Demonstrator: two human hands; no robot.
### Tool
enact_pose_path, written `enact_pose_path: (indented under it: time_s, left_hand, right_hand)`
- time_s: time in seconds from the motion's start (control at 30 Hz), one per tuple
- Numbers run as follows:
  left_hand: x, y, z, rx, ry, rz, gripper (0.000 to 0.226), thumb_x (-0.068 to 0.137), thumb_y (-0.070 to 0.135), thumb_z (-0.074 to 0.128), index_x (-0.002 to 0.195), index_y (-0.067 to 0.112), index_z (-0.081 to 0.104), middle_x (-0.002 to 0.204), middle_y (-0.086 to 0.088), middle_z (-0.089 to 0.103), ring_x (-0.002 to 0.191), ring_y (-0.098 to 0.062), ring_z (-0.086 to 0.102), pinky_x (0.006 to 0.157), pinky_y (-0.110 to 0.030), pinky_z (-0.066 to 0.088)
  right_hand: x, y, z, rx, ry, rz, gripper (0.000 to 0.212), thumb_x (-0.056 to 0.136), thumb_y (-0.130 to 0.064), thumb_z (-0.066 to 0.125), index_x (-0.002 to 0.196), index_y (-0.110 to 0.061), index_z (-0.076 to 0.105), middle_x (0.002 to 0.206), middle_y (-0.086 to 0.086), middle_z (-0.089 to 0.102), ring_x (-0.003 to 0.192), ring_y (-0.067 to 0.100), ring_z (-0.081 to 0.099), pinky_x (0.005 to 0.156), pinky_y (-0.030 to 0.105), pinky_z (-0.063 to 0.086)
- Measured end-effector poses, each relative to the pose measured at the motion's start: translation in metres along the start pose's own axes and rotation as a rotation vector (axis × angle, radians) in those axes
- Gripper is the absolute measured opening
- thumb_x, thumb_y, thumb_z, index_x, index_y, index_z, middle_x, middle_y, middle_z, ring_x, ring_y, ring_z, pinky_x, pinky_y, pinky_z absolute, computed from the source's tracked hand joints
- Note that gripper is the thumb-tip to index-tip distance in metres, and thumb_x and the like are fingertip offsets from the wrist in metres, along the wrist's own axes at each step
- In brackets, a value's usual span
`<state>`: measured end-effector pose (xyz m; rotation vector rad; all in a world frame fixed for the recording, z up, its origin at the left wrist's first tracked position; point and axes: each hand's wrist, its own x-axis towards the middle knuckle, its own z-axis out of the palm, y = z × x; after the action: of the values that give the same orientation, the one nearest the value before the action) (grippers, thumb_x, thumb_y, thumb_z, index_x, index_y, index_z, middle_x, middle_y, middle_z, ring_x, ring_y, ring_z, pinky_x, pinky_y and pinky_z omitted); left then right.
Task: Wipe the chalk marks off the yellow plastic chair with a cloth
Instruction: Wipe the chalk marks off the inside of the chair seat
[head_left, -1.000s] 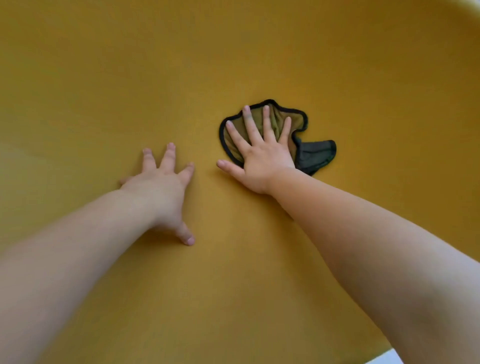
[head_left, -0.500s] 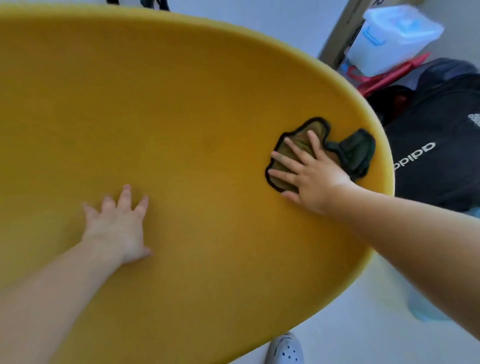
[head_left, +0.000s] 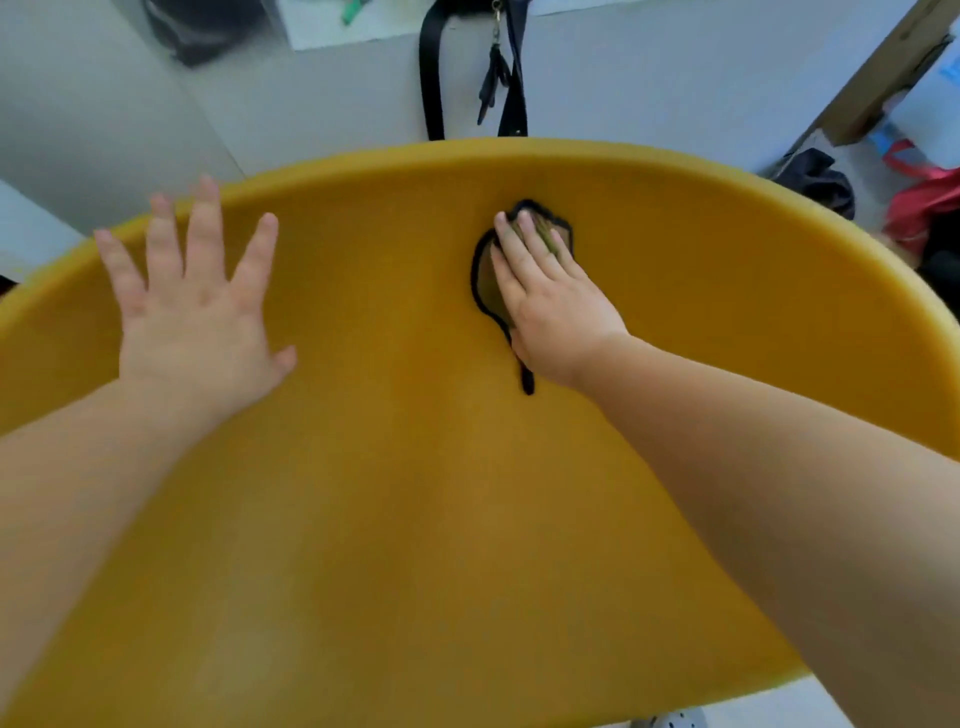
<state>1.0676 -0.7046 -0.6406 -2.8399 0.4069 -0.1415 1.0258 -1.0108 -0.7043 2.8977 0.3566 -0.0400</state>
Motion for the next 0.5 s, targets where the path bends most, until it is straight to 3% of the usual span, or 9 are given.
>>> enact_pose_path:
  time_s: [0.17, 0.27, 0.37, 0.5]
  left_hand:
    - [-0.005, -0.056, 0.011, -0.028, -0.163, -0.123, 0.129, 0.062, 0.065, 0.076, 0.155, 0.024, -0.003, 0.162, -0.013, -0.007, 0.147, -0.041, 0.004, 0.110, -0.070, 0.015]
    - [-0.007, -0.076, 0.014, -0.040, -0.172, -0.079, 0.128, 0.060, 0.071, 0.074, 0.155, 0.026, -0.001, 0.161, -0.014, 0.004, 0.146, -0.040, 0.011, 0.110, -0.068, 0.020]
    - [-0.003, -0.088, 0.010, -0.152, -0.162, -0.207, 0.129, 0.060, 0.071, 0.075, 0.155, 0.025, 0.001, 0.153, -0.021, 0.026, 0.136, -0.045, 0.028, 0.108, -0.065, 0.026]
    - [0.000, -0.102, 0.004, -0.189, -0.247, -0.195, 0.128, 0.058, 0.073, 0.075, 0.155, 0.026, 0.006, 0.145, -0.020, 0.033, 0.129, -0.045, 0.034, 0.101, -0.059, 0.036]
  right_hand:
    - [0.023, -0.075, -0.034, 0.433, -0.102, 0.113, 0.074, 0.105, -0.033, 0.046, 0.162, -0.003, 0.008, 0.171, 0.016, -0.008, 0.158, 0.033, -0.008, 0.129, 0.045, 0.008]
    - [0.034, -0.105, -0.050, 0.709, -0.083, 0.277, 0.071, 0.106, -0.036, 0.047, 0.161, -0.004, 0.015, 0.171, 0.013, -0.003, 0.158, 0.028, -0.003, 0.128, 0.042, 0.014]
    - [0.043, -0.128, -0.058, 0.887, -0.096, 0.387, 0.065, 0.108, -0.033, 0.043, 0.161, -0.004, 0.018, 0.172, 0.010, 0.001, 0.159, 0.024, -0.001, 0.128, 0.037, 0.011]
    - [0.044, -0.146, -0.063, 1.110, -0.096, 0.533, 0.055, 0.112, -0.029, 0.036, 0.160, -0.005, 0.025, 0.172, 0.005, 0.008, 0.158, 0.019, 0.009, 0.121, 0.031, 0.020]
